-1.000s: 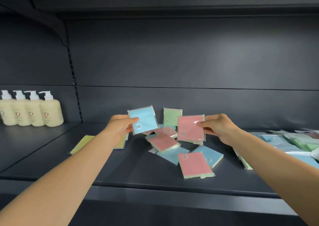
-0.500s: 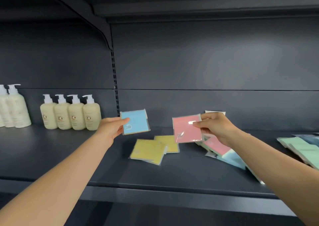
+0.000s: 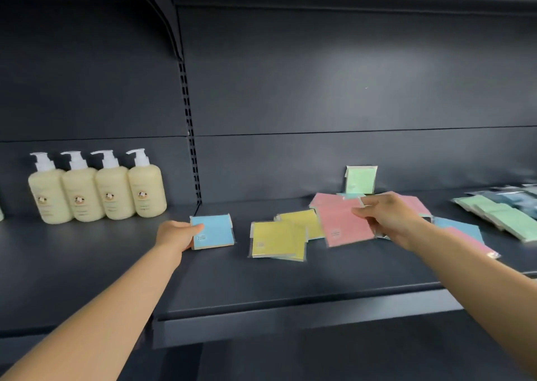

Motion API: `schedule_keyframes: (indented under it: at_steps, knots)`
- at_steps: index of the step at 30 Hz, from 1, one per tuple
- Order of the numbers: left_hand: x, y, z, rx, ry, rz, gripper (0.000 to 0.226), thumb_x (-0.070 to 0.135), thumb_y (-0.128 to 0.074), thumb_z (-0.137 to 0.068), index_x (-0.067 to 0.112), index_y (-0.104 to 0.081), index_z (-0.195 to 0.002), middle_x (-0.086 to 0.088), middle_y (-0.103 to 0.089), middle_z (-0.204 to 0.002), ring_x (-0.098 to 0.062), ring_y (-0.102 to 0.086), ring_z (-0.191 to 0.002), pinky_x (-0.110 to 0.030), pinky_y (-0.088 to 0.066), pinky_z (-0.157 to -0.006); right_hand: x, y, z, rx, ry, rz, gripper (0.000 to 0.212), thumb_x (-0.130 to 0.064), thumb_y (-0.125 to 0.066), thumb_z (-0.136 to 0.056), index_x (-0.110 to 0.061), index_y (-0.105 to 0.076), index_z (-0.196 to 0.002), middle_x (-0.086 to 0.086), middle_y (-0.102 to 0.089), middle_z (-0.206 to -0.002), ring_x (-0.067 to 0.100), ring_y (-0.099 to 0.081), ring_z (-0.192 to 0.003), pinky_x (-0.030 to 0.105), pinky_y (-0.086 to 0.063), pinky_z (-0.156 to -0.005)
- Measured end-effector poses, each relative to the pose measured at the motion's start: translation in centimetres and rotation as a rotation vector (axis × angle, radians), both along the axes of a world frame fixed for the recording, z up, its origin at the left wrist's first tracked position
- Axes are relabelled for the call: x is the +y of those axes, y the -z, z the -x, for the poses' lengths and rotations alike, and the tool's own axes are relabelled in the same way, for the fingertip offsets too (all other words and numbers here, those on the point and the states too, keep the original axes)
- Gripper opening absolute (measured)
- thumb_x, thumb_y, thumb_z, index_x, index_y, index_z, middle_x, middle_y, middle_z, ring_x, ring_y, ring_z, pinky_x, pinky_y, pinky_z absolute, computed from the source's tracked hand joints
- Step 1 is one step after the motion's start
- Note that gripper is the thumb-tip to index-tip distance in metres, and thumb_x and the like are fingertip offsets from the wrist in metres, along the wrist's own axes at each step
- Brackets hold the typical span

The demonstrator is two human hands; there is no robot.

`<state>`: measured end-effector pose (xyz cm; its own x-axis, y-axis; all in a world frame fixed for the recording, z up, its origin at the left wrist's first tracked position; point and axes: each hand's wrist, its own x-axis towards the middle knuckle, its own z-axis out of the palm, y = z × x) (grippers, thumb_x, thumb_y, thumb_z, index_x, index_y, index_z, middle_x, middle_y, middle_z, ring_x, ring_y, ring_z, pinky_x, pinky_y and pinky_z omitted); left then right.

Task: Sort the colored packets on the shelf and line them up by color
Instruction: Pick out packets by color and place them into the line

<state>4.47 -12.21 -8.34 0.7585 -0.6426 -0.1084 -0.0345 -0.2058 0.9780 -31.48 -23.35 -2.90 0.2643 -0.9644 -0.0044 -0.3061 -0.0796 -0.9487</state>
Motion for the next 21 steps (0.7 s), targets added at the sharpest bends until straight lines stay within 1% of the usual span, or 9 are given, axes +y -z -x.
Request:
schedule_keyframes:
  at_steps: [3, 6, 8, 9, 13, 15, 18, 20, 21]
  knots:
    - [-0.7, 0.2, -0.6, -0.114, 0.030, -0.093, 0.012, 0.007, -0.072, -0.079, 0.002, -0.063, -0.074, -0.020, -0.067, -0.101, -0.034, -0.064, -0.098, -0.043, -0.050, -0.094, 0.3, 0.4, 1.5, 0.021, 0.063, -0.030, 0.013, 0.002, -0.060, -0.087, 0.004, -0.064, -0.099, 0.019, -0.070, -0.096, 0.028, -0.063, -0.085, 0.039, -0.048, -0.083]
    - [-1.3, 0.1, -0.7, -0.256, 0.066, -0.194, 0.018, 0.011, -0.074, -0.077, -0.004, -0.067, -0.084, -0.018, -0.066, -0.089, -0.030, -0.062, -0.082, -0.036, -0.050, -0.079, 0.3, 1.2, 3.0, 0.104, 0.036, -0.100, 0.011, 0.003, -0.062, -0.084, -0.003, -0.063, -0.094, 0.022, -0.070, -0.099, 0.031, -0.066, -0.088, 0.042, -0.051, -0.085]
    - [-1.4, -0.2, -0.2, -0.363, 0.105, -0.290, 0.013, 0.013, -0.073, -0.075, 0.002, -0.067, -0.077, -0.011, -0.060, -0.074, -0.025, -0.052, -0.067, -0.027, -0.041, -0.061, 0.1, 2.0, 3.6, 0.255, 0.015, -0.109, 0.010, 0.001, -0.063, -0.082, -0.007, -0.059, -0.086, 0.019, -0.066, -0.084, 0.028, -0.063, -0.076, 0.035, -0.052, -0.071]
    - [-1.6, -0.4, 0.1, -0.408, 0.122, -0.340, 0.012, 0.014, -0.073, -0.074, 0.008, -0.064, -0.072, -0.009, -0.056, -0.070, -0.023, -0.048, -0.063, -0.025, -0.035, -0.057, 0.0, 2.4, 3.8, 0.335, 0.024, -0.097, 0.010, -0.001, -0.063, -0.081, -0.008, -0.056, -0.082, 0.016, -0.058, -0.075, 0.024, -0.054, -0.066, 0.030, -0.045, -0.062]
    - [-2.1, -0.7, 0.9, -0.494, 0.105, -0.418, 0.033, 0.013, -0.071, -0.073, 0.016, -0.044, -0.055, -0.004, -0.042, -0.060, -0.021, -0.040, -0.060, -0.024, -0.028, -0.056, -0.4, 2.1, 3.4, 0.498, 0.066, -0.062, 0.030, -0.004, -0.062, -0.082, -0.012, -0.044, -0.059, 0.005, -0.043, -0.052, 0.015, -0.037, -0.043, 0.019, -0.034, -0.047]
    - [-2.6, -1.0, 1.4, -0.534, 0.086, -0.402, 0.045, 0.013, -0.072, -0.076, 0.020, -0.033, -0.054, -0.001, -0.034, -0.058, -0.020, -0.038, -0.064, -0.026, -0.028, -0.060, -0.6, 1.6, 3.0, 0.576, 0.055, -0.044, 0.033, -0.008, -0.063, -0.082, -0.012, -0.042, -0.056, 0.003, -0.044, -0.052, 0.013, -0.038, -0.043, 0.018, -0.034, -0.046]
    - [-3.2, -2.6, 3.9, -0.627, 0.087, -0.316, 0.047, 0.017, -0.068, -0.081, 0.024, -0.027, -0.059, 0.004, -0.029, -0.062, -0.018, -0.032, -0.063, -0.026, -0.020, -0.053, -0.9, 1.1, 3.0, 0.767, -0.009, 0.008, 0.025, -0.014, -0.059, -0.079, -0.014, -0.046, -0.057, 0.003, -0.046, -0.058, 0.015, -0.038, -0.051, 0.020, -0.032, -0.051]
    - [-4.1, -4.0, 6.6, -0.663, 0.149, -0.236, 0.042, 0.018, -0.066, -0.082, 0.025, -0.030, -0.062, 0.004, -0.032, -0.065, -0.016, -0.032, -0.062, -0.024, -0.017, -0.052, -1.1, 0.8, 3.7, 0.861, -0.037, 0.084, 0.013, -0.018, -0.062, -0.078, -0.008, -0.063, -0.070, 0.006, -0.054, -0.066, 0.018, -0.046, -0.061, 0.023, -0.037, -0.060]
    - [-4.6, -4.7, 8.3, -0.664, 0.200, -0.192, 0.039, 0.019, -0.066, -0.083, 0.025, -0.032, -0.064, 0.003, -0.034, -0.068, -0.015, -0.034, -0.065, -0.024, -0.016, -0.053, -1.4, 0.5, 4.3, 0.867, -0.046, 0.115, 0.018, -0.022, -0.066, -0.078, -0.005, -0.070, -0.083, 0.008, -0.059, -0.072, 0.018, -0.049, -0.068, 0.023, -0.039, -0.065]
